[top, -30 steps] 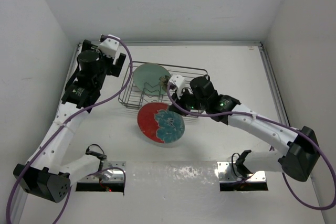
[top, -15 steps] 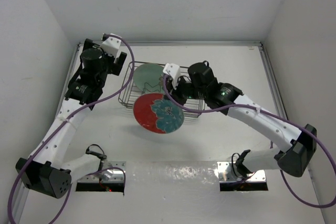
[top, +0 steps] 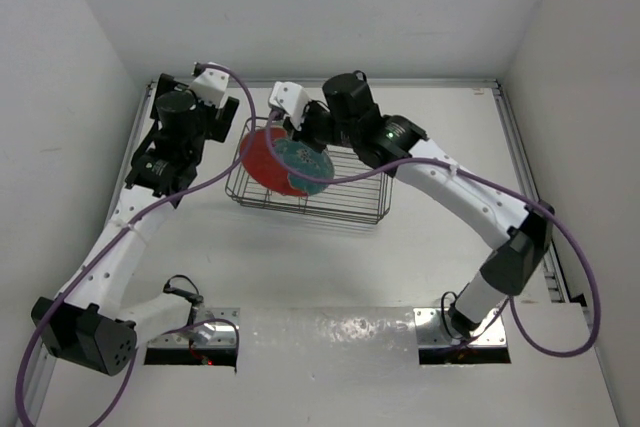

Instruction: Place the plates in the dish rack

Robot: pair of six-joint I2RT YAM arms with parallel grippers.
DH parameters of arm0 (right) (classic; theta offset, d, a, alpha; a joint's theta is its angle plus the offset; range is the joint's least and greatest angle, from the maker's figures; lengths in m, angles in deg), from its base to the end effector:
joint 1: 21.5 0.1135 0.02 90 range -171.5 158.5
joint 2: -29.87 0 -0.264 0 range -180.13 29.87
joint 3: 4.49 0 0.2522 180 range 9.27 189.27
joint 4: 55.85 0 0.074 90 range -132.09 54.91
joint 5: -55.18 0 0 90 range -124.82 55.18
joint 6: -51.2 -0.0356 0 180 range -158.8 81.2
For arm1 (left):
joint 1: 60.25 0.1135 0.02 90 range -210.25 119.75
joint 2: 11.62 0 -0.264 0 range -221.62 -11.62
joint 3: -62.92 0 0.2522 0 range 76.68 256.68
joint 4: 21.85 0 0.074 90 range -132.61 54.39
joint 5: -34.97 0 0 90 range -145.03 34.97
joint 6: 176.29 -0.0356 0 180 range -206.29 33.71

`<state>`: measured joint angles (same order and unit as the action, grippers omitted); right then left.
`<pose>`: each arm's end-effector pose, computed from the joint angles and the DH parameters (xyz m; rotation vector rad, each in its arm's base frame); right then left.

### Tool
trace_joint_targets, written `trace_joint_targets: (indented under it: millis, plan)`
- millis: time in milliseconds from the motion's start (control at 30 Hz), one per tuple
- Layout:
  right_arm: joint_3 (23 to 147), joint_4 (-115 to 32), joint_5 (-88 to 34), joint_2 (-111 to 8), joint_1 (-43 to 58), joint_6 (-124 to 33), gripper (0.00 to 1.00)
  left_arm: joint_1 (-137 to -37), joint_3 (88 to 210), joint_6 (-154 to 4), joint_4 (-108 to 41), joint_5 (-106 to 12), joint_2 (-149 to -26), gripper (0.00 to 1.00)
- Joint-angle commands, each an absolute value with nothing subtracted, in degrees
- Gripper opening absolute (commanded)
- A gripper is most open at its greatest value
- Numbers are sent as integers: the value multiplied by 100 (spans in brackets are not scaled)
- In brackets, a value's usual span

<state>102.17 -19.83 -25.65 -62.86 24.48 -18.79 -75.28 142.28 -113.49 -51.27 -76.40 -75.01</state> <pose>0.2589 0.2761 0.3969 -1.1655 1.5991 0.4534 0.2433 -0.0519 0.3940 0.3975 1.7716 0.4871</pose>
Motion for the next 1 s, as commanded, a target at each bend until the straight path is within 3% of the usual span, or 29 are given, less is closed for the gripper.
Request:
trace_joint_targets:
  millis: [0,500,967]
  plan:
    - [11225,-2680,-2946,-6451,2464,-1025,0,-7484,14505,-11353,-4924,-7911,-7551,100]
    - [11404,-2714,-2885,-7410,2350,-232,0,-7326,14348,-11345,-4652,-7683,-7894,100]
    - [10455,-3303,-2577,-7779,2315,-214,0,-7264,14198,-11371,-4607,-7489,-7921,100]
